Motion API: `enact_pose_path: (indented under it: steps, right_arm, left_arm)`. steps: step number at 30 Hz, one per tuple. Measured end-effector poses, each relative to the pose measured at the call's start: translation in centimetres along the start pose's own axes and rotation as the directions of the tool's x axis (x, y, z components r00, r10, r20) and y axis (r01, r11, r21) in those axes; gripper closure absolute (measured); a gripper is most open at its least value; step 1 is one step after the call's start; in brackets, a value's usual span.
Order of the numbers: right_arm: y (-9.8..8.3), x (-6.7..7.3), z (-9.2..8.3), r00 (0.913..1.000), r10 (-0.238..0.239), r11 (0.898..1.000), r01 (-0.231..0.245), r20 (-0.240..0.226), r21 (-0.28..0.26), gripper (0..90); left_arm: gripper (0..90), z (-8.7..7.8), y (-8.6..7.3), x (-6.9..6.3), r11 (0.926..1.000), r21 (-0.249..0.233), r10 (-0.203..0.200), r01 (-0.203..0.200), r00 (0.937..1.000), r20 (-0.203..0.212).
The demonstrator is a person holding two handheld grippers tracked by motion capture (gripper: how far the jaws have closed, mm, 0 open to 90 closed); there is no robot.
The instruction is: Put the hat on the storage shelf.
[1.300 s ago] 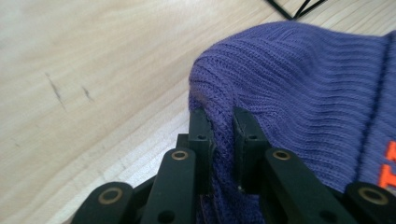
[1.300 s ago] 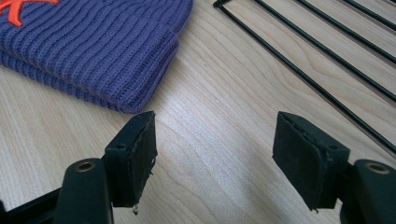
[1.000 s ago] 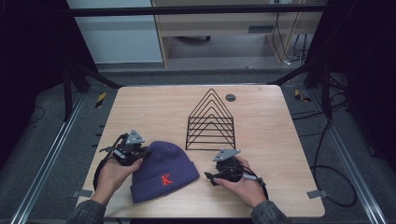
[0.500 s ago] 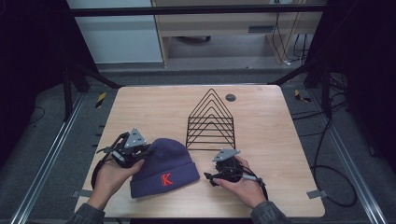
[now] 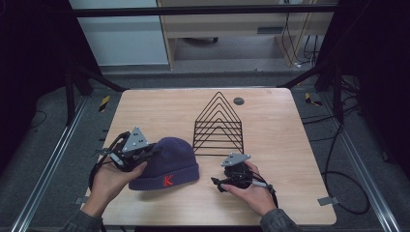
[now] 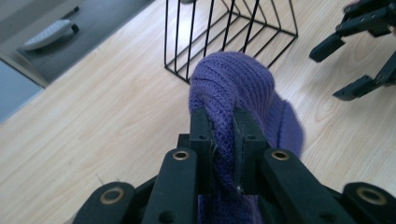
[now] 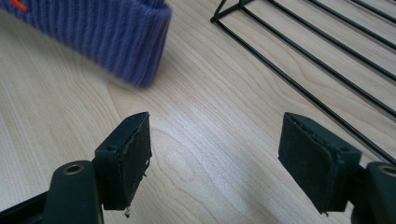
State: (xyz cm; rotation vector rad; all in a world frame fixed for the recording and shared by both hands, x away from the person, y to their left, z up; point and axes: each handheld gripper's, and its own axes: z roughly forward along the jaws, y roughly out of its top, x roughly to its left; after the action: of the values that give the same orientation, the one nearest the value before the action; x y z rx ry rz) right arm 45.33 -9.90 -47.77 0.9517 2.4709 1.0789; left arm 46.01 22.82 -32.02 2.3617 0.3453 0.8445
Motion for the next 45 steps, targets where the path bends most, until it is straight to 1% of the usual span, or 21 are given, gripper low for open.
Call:
enact_pose_path:
  steps: [1,2,4,6,10,16,19,20,27,30,33,38,39,41,45]
  right_arm:
    - [0.1,0.1,-0.1,1.0,-0.001,1.0,0.001,-0.001,-0.002,25.4]
    - [0.2,0.1,-0.1,1.0,-0.006,1.0,0.006,0.0,-0.004,25.4]
    - [0.6,0.3,-0.4,0.9999,-0.013,1.0,0.013,-0.001,-0.014,25.4]
    - [0.8,0.3,-0.5,0.9998,-0.019,1.0,0.019,0.0,-0.014,25.4]
    - [1.6,0.5,-1.1,0.9994,-0.036,0.999,0.036,0.001,-0.029,25.6]
    - [3.1,0.6,-1.9,0.9985,-0.054,0.998,0.054,0.007,-0.045,26.8]
    - [4.3,0.9,-2.3,0.9973,-0.074,0.996,0.074,0.002,-0.055,28.3]
    - [4.9,1.1,-2.5,0.9964,-0.084,0.995,0.084,-0.003,-0.057,28.8]
    - [7.1,1.7,-3.2,0.9919,-0.126,0.99,0.126,-0.009,-0.065,30.6]
    - [7.6,1.7,-3.6,0.9912,-0.132,0.989,0.131,-0.009,-0.069,31.1]
    - [8.3,1.6,-4.0,0.9905,-0.137,0.988,0.136,-0.011,-0.068,31.0]
    - [9.1,1.6,-4.7,0.9889,-0.149,0.986,0.148,-0.007,-0.072,30.2]
    - [9.3,1.6,-4.8,0.9884,-0.152,0.986,0.151,-0.008,-0.073,30.0]
    - [9.6,1.5,-5.0,0.9888,-0.149,0.986,0.148,-0.006,-0.075,29.3]
    - [10.0,1.3,-5.3,0.989,-0.148,0.986,0.147,-0.003,-0.078,27.9]
  left_arm:
    - [80.0,-0.3,0.3,0.2,0.9999,-0.013,-0.001,0.001,1.0,-0.005]
    - [80.1,-0.6,0.5,0.3,0.9999,-0.009,0.008,-0.008,0.9999,-0.008]
    - [80.1,-1.1,0.9,0.6,0.9998,-0.019,0.011,-0.012,0.9997,-0.021]
    - [80.1,-1.5,1.3,0.9,0.9996,-0.026,0.009,-0.01,0.9996,-0.028]
    - [80.2,-2.3,1.9,1.6,0.9989,-0.046,0.008,-0.01,0.999,-0.043]
    - [80.2,-3.4,2.7,2.6,0.9966,-0.081,-0.013,0.009,0.9988,-0.047]
    - [80.2,-3.8,3.4,3.0,0.995,-0.099,-0.017,0.013,0.9989,-0.044]
    - [80.2,-3.9,3.6,3.1,0.9948,-0.101,-0.016,0.011,0.9989,-0.044]
    - [80.2,-4.4,4.4,3.7,0.9932,-0.116,-0.007,0.002,0.9991,-0.043]
    - [80.2,-4.7,4.6,4.0,0.992,-0.125,-0.018,0.012,0.999,-0.042]
    - [80.2,-4.9,5.0,4.2,0.9913,-0.132,-0.017,0.011,0.9988,-0.046]
    - [80.2,-5.2,5.7,4.4,0.989,-0.146,-0.028,0.021,0.9987,-0.043]
    - [80.2,-5.2,5.7,4.4,0.989,-0.146,-0.028,0.021,0.9987,-0.043]
    - [80.2,-5.2,6.2,4.7,0.9895,-0.144,-0.017,0.011,0.9989,-0.043]
    - [80.2,-5.1,6.8,4.9,0.9885,-0.151,-0.019,0.013,0.999,-0.04]
